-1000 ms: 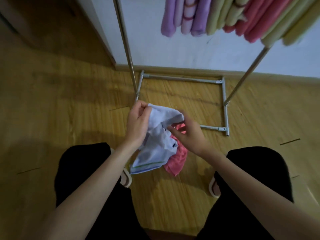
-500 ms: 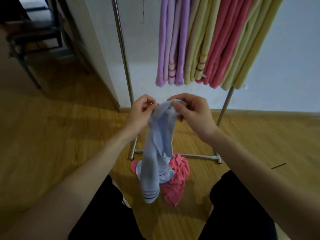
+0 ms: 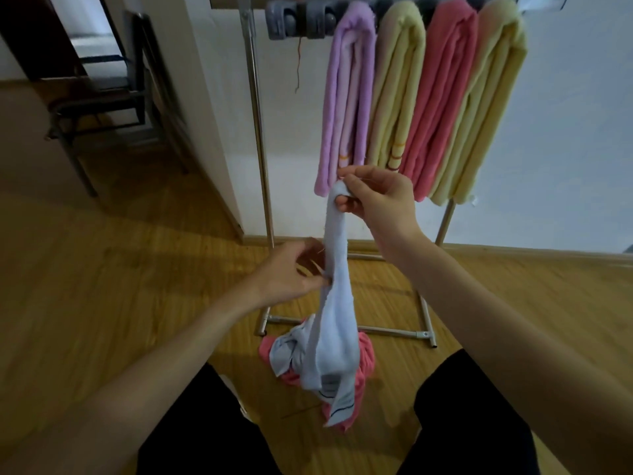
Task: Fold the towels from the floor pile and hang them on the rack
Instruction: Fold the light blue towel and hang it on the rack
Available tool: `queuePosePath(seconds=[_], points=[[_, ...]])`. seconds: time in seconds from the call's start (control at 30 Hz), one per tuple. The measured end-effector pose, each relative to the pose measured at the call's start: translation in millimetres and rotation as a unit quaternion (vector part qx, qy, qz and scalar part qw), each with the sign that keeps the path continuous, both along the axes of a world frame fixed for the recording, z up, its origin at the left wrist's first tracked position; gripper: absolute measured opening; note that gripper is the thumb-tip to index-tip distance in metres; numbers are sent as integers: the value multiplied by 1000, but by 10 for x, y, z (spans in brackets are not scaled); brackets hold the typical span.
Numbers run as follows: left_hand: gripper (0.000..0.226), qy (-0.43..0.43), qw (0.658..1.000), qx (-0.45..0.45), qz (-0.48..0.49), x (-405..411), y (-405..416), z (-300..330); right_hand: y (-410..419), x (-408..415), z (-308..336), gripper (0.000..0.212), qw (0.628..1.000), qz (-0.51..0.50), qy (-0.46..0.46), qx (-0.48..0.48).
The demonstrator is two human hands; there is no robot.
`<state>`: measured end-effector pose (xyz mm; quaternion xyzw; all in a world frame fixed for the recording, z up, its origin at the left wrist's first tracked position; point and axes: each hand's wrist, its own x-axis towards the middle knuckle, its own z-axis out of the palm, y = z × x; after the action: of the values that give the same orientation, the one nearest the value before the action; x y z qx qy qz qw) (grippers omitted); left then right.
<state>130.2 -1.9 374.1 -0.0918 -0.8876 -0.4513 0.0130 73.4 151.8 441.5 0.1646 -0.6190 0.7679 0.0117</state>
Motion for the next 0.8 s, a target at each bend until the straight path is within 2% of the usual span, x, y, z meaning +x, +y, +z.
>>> queuePosePath(seconds=[0.1,0.17,0.27,0.37,0.4,0.47,0.53,0.7,0.8], points=[[37,-52,998,-36,5,46,51,-39,7,24,17,13,1000,-6,-8,-15],[41,-55,997,-55,15,87,119,-39,18,26,14,13,1000,-8,-13,-23],[42,-57,997,-38,34,129,212,-63,30,15,-16,13,999,-4,-23,-37],[16,-39,996,-48,67,115,265,-126,31,12,-49,14,999,8,-23,-41],[15,-34,995,-50,78,90,262,-163,38,7,-57,14,999,9,-20,-45],[30,-34,994,-43,95,44,243,-221,75,-14,-72,15,998,2,-23,-56],[35,-37,992,-45,109,19,184,-262,130,-54,-107,15,998,-18,-31,-60],[36,10,989,-28,143,-23,-18,-331,285,-164,-348,13,995,-90,-47,-9],[29,33,985,-43,162,-62,-105,-338,398,-207,-505,14,990,-129,-55,18]])
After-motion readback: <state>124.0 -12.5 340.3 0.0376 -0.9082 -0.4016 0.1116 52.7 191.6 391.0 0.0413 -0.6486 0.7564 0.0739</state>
